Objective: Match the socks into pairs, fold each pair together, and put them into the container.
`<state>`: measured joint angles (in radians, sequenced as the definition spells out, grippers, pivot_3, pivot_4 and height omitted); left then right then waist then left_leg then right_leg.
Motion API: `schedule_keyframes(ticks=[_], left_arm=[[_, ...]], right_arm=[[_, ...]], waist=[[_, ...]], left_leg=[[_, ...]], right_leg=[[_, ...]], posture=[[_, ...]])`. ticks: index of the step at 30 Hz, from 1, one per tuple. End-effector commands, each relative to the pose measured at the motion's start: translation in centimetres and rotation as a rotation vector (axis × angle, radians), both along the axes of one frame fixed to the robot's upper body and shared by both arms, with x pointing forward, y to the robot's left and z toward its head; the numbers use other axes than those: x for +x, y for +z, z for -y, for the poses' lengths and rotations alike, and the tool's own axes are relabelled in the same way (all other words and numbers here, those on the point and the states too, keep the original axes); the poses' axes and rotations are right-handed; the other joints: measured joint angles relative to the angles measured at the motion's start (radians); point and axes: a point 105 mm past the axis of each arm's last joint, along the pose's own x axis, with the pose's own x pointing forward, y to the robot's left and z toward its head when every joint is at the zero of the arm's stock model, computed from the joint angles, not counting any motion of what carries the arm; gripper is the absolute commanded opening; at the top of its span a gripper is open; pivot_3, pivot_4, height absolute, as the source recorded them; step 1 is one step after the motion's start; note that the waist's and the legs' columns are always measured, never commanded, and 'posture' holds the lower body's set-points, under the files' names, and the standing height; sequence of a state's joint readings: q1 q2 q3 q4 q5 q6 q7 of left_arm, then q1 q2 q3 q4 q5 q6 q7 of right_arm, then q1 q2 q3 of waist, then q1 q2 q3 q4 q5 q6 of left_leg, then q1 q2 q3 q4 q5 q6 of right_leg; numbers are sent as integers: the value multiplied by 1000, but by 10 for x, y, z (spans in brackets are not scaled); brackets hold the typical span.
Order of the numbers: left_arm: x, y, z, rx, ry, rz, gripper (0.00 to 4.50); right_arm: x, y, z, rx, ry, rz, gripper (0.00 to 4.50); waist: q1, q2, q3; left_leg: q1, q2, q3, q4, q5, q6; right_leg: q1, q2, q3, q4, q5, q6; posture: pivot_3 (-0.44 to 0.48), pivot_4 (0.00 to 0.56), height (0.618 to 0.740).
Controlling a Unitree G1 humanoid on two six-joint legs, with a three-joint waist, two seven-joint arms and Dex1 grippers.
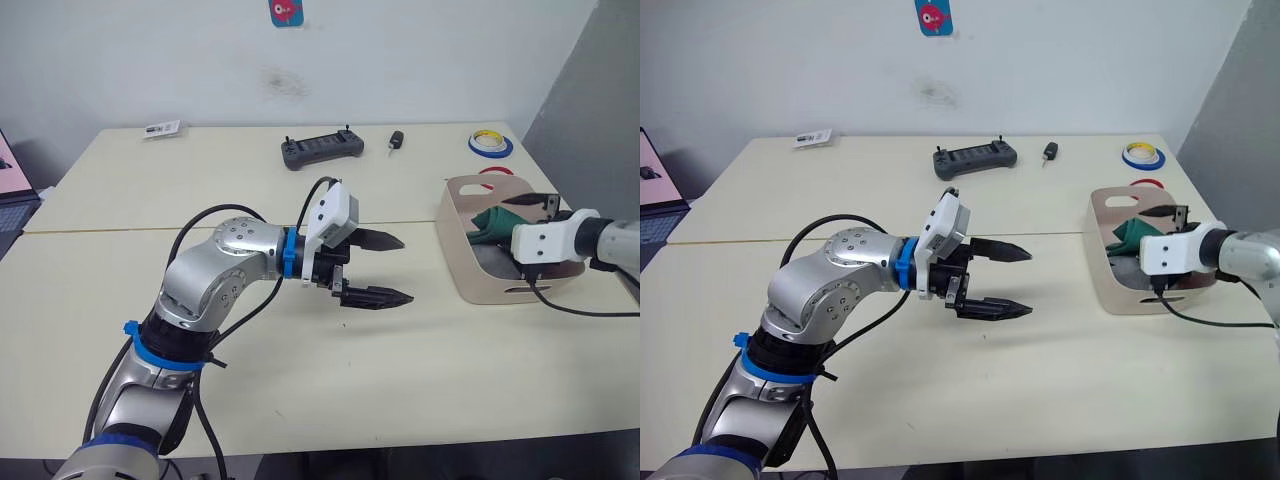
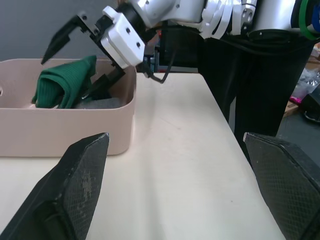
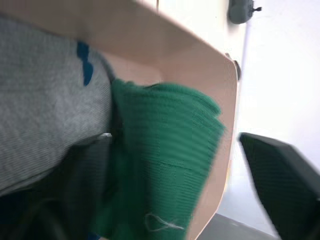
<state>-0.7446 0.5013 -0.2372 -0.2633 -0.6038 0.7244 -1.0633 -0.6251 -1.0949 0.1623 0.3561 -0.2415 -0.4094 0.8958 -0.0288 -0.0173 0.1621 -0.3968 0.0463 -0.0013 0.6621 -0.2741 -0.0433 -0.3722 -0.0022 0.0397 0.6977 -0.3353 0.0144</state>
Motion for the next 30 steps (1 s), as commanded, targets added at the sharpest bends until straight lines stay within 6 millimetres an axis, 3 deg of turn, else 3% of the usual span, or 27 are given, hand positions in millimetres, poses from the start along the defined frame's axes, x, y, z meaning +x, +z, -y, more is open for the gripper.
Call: schedule_keyframes(ticks=[1,9,18,21,27,30], left_arm=[[-2,6,2,-10,-20,39,4500],[-1,3,2,-3,-18,40,4500],[-1,1,1,6,-18,41,4500],[0,1,0,6,-18,40,4500],[2,3,0,-1,-19,45,4500],[6,7,-11,-22,5,68,4500]], right_arm=[[-12,12,4,-6,-6,-113,4493],[-19,40,-1,151,-61,-172,4493],[-45,54,9,289,-180,-347,4493],[-42,61,5,415,-197,-304,4493],[-36,48,11,527,-260,-247,4493],[-40,61,7,630,-235,-168,4493]], waist=[[0,0,0],[0,0,0],[1,0,0],[0,0,0],[1,0,0],[2,0,0]], left_leg=[[0,0,0,0,0,0],[0,1,-1,0,0,0],[0,0,-1,0,0,0],[0,0,-1,0,0,0],[0,0,-1,0,0,0],[-1,0,-1,1,0,0]], right_leg=[[0,0,0,0,0,0],[0,-1,0,0,0,0],[0,-1,0,0,0,0],[0,-1,0,0,0,0],[0,0,0,0,0,0],[0,-1,0,0,0,0]], posture=[[0,150,740],[0,150,740],[0,150,740],[0,150,740],[0,150,740],[0,150,740]])
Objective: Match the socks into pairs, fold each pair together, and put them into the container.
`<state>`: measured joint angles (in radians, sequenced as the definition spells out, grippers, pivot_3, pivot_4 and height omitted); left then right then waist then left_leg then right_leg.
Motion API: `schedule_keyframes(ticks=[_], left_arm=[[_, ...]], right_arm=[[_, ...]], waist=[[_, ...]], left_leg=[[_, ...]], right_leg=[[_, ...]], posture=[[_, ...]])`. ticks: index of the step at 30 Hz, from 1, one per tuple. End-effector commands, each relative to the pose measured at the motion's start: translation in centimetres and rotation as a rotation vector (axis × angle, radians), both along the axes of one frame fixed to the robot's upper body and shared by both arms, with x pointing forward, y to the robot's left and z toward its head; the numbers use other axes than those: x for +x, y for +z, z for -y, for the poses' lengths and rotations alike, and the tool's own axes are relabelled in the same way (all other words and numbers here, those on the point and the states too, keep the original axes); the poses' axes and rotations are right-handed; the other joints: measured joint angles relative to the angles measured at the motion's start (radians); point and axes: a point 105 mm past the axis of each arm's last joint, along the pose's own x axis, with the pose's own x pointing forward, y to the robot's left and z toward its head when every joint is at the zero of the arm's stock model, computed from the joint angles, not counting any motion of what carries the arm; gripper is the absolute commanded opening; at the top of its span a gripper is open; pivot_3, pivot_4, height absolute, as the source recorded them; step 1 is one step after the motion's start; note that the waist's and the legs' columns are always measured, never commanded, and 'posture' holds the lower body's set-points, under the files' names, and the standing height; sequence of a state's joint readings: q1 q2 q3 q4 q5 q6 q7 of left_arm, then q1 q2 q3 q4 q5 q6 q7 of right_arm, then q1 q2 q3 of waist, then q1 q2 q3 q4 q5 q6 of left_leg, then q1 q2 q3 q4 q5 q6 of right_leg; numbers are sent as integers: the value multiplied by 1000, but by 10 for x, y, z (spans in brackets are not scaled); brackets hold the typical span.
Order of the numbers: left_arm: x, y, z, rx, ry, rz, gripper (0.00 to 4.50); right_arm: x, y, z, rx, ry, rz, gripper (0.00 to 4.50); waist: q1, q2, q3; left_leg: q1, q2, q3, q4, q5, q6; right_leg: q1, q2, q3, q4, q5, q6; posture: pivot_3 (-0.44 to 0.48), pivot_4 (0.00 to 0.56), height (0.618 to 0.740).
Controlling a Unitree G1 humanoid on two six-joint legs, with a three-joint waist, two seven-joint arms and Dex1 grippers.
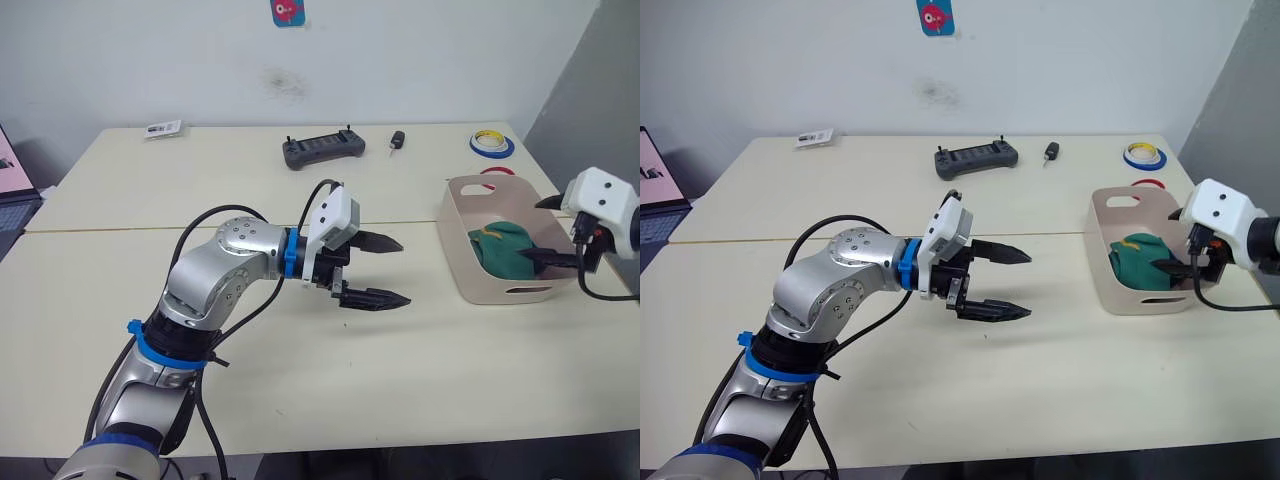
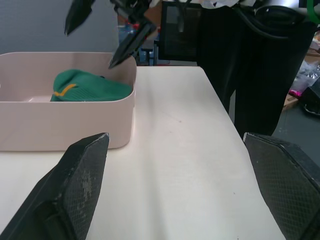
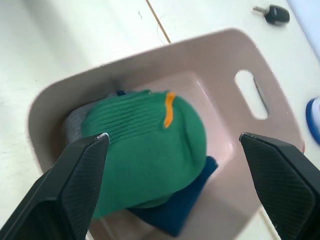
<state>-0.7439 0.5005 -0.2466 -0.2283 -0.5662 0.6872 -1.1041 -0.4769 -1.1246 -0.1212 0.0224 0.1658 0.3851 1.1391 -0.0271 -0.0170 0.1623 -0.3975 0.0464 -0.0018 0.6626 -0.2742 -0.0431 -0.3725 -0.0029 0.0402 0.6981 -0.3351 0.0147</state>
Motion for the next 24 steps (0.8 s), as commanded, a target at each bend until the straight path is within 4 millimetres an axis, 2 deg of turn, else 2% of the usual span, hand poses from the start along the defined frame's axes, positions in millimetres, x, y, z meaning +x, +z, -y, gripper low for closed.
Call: schedule_keyframes(ticks=[1,5,10,12,14,16,19,24], left_arm=[[6,12,-17,-40,36,75,4500],[21,-3,-62,40,181,156,4500],[42,-39,-135,220,488,168,4500],[43,-52,-165,268,599,170,4500],[44,-64,-208,279,777,145,4500],[40,-72,-233,272,890,118,4500],[29,-87,-256,271,985,72,4500],[14,-101,-274,255,1085,6,4500]], right_arm=[[-9,41,-8,94,1,193,4493],[-34,51,-28,205,29,331,4493],[-77,19,-40,255,29,254,4493],[-92,8,-39,280,29,204,4493],[-109,-8,-26,256,0,149,4493],[-121,-20,-14,231,-33,96,4493],[-133,-36,2,213,-82,14,4493],[-138,-55,25,215,-166,-33,4493]], waist=[[0,0,0],[-5,1,0],[3,1,0],[5,1,0],[7,0,0],[10,-1,0],[9,-1,0],[8,-1,0]], left_leg=[[0,0,0,0,0,0],[1,0,0,-2,0,0],[0,1,-6,-1,0,0],[-1,0,-7,-1,0,0],[0,0,-6,0,-1,1],[0,-1,-6,0,-2,4],[0,-1,-6,-1,-3,5],[1,0,-5,-1,-3,5]], right_leg=[[0,0,0,0,0,0],[0,1,0,0,0,0],[1,2,0,0,0,0],[1,2,0,0,0,0],[2,1,0,-1,0,1],[3,0,-1,-2,0,1],[3,0,0,-2,0,1],[4,0,0,-2,0,1]], posture=[[0,150,740],[0,150,740],[0,150,740],[0,150,740],[0,150,740],[0,150,740],[0,150,740],[0,150,740]])
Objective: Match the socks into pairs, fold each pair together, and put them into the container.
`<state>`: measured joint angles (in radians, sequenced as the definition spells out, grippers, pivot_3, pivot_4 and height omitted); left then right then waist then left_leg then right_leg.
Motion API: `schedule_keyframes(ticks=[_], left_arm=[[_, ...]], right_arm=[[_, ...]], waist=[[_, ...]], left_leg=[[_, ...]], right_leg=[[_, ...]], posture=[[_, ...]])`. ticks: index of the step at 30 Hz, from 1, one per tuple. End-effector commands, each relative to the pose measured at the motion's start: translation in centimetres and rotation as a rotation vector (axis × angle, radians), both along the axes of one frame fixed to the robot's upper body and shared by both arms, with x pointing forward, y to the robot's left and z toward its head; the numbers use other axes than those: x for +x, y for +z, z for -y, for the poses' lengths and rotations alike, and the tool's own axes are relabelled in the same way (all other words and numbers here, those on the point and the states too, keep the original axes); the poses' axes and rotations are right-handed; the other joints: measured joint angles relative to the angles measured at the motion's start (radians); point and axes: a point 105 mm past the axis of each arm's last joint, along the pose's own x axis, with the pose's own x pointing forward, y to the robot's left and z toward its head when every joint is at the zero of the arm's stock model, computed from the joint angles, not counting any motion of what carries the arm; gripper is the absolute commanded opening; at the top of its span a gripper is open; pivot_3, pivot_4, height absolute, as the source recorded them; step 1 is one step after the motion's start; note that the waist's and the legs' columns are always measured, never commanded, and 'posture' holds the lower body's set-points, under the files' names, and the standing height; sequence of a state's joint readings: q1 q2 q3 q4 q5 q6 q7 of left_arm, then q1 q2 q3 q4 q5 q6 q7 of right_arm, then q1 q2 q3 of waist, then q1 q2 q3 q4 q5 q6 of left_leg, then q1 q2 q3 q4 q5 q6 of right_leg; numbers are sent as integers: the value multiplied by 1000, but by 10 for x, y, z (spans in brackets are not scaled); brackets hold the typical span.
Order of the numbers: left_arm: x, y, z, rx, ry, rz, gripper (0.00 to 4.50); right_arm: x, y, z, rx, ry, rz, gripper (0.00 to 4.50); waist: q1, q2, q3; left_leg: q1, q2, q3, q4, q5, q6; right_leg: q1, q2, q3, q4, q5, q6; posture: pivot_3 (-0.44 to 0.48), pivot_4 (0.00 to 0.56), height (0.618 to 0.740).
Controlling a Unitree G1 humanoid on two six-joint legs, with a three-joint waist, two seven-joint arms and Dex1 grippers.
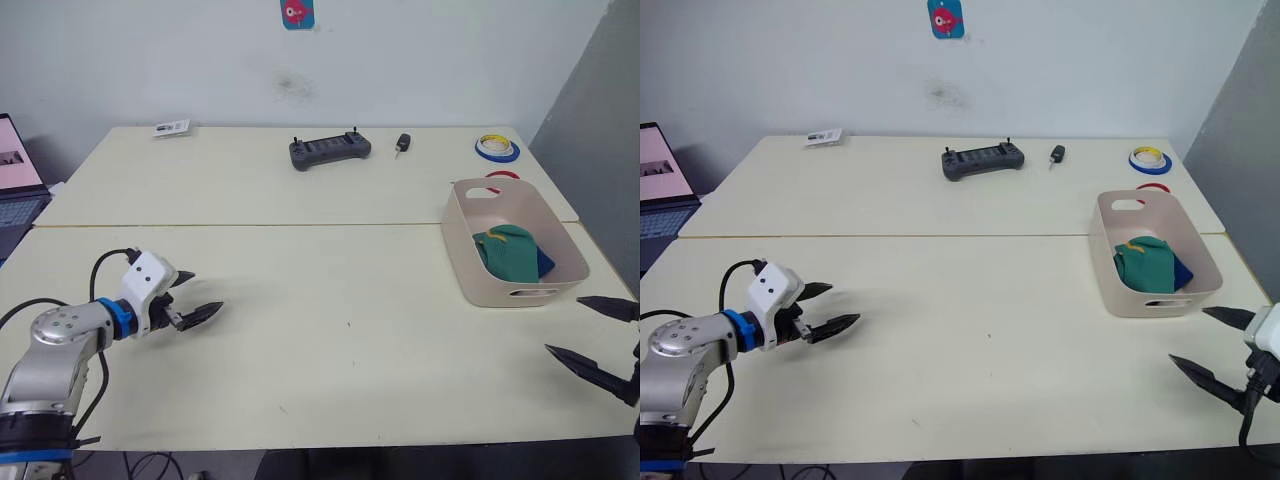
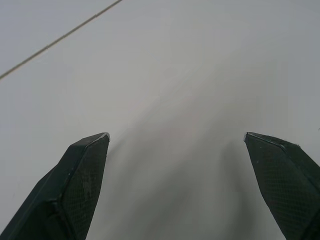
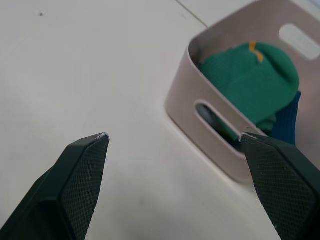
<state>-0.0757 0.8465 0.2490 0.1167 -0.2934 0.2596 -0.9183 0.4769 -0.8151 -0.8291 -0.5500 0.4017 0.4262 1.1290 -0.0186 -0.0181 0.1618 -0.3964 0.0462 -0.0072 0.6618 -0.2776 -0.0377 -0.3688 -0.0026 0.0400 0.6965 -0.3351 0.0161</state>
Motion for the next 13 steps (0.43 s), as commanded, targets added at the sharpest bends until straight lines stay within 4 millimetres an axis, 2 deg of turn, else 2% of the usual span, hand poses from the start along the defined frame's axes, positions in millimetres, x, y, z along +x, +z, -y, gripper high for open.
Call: schedule_keyframes(ticks=[1,7,13], left_arm=[[-6,7,-6,-28,48,38,4500],[-33,-6,-11,-65,95,-55,4500],[-46,-10,-15,-80,143,-92,4500]], right_arm=[[-1,0,14,-30,-43,24,4493],[5,-13,31,-54,-80,13,4493],[14,-19,30,-51,-56,12,4493]], waist=[[-2,0,0],[-9,-1,0],[-9,0,0]], left_leg=[[0,0,0,0,0,0],[0,1,1,-1,0,0],[1,1,1,-1,0,0]], right_leg=[[0,0,0,0,0,0],[0,0,1,0,0,0],[0,0,1,0,0,0]], posture=[[0,150,740],[0,150,740],[0,150,740]])
